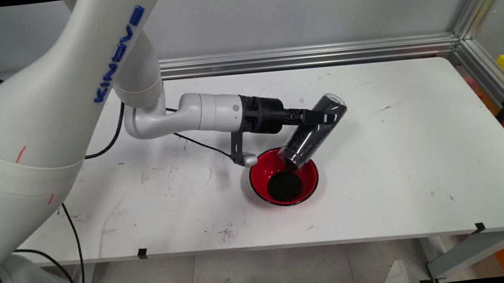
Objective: Pour the black seasoning powder in the red bowl
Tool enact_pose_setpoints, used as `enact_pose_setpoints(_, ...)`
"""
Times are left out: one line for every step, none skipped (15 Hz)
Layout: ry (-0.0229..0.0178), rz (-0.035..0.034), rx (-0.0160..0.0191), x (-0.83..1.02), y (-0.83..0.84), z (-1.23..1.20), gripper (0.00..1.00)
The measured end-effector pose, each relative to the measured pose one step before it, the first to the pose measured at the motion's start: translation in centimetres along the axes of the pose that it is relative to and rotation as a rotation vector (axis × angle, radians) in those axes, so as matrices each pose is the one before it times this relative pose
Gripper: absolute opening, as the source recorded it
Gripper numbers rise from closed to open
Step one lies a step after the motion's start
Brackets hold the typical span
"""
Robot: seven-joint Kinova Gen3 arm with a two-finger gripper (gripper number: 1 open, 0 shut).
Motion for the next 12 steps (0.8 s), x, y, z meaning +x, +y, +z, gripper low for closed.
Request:
enact_pose_setpoints(-0.00023,-0.00110,-0.00005,-0.017,-0.022,-0.078,0.00)
enact_pose_setpoints(0.00007,-0.00439,-0.00157,-0.024,-0.023,-0.074,0.00)
enact_pose_setpoints(0.00000,-0.00530,-0.00189,-0.025,-0.020,-0.073,0.00)
enact_pose_setpoints(-0.00052,-0.00557,-0.00054,-0.047,-0.063,-0.056,0.00)
enact_pose_setpoints(-0.00041,-0.00343,-0.00046,-0.045,-0.073,-0.045,0.00)
enact_pose_setpoints(-0.00028,-0.00332,-0.00047,-0.044,-0.080,-0.047,0.00)
enact_pose_setpoints(-0.00026,-0.00239,-0.00072,-0.017,-0.033,-0.041,0.00)
enact_pose_setpoints(-0.00024,-0.00327,-0.00162,-0.021,-0.040,-0.071,0.00)
enact_pose_setpoints(0.00039,-0.00419,-0.00143,-0.006,-0.044,-0.090,0.00)
enact_pose_setpoints(0.00065,-0.00571,-0.00168,-0.018,-0.051,-0.091,0.00)
enact_pose_setpoints(0.00080,-0.00666,-0.00128,-0.022,-0.050,-0.062,0.00)
enact_pose_setpoints(-0.00002,-0.01254,-0.00148,-0.058,-0.085,-0.089,0.00)
